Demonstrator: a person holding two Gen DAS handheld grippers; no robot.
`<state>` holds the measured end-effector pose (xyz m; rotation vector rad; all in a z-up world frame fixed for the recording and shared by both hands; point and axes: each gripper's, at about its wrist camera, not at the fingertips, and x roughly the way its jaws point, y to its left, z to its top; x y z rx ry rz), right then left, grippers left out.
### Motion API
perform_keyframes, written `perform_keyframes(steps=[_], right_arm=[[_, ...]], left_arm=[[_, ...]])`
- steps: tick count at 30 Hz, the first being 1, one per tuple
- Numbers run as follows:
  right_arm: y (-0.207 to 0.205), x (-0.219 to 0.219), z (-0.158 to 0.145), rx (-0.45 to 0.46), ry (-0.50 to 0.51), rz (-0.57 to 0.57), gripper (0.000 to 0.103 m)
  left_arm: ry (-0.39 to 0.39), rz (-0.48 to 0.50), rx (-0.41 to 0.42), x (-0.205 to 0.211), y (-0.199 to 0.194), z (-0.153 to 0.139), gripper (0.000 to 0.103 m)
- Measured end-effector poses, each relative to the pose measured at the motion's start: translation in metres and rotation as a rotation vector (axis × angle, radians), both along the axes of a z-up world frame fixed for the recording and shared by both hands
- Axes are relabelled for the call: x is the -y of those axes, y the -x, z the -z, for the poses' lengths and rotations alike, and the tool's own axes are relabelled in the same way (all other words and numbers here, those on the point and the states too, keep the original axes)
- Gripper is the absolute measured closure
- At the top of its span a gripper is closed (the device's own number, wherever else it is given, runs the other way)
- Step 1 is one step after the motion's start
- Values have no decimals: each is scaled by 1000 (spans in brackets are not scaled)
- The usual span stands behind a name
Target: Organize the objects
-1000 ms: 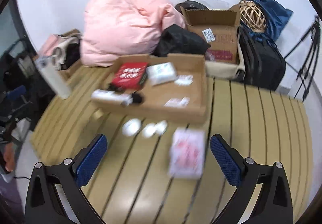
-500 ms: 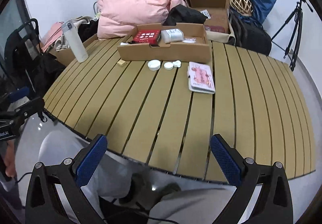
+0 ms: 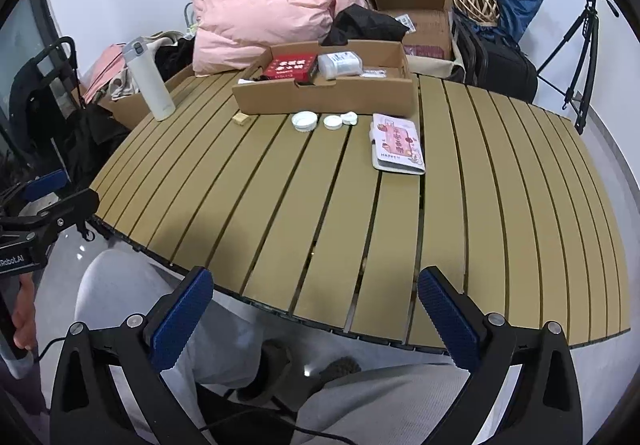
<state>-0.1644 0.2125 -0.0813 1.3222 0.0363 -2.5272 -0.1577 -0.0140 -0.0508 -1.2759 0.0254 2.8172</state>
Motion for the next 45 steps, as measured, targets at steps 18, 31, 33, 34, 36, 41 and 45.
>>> perform_keyframes(steps=[18, 31, 33, 34, 36, 41, 45], right_arm=[[158, 53, 30, -108, 96, -231, 23], [263, 107, 112, -35, -52, -305, 56], [268, 106, 117, -29, -59, -298, 60], [271, 106, 119, -26, -54, -299, 61], [272, 106, 121, -31, -54, -304, 67], [270, 106, 124, -22, -48, -300, 81], [257, 101, 108, -49, -25, -306, 95]], left_arm=[[-41, 206, -54, 56, 189, 60, 2], [-64, 211, 85, 53, 274, 142, 43], [-44, 197, 69, 53, 272, 146, 47], [-30, 202, 60, 50, 271, 147, 59], [-9, 192, 50, 48, 271, 147, 74], [-84, 176, 58, 55, 260, 135, 76], [-94, 166, 4, 57, 227, 106, 76]])
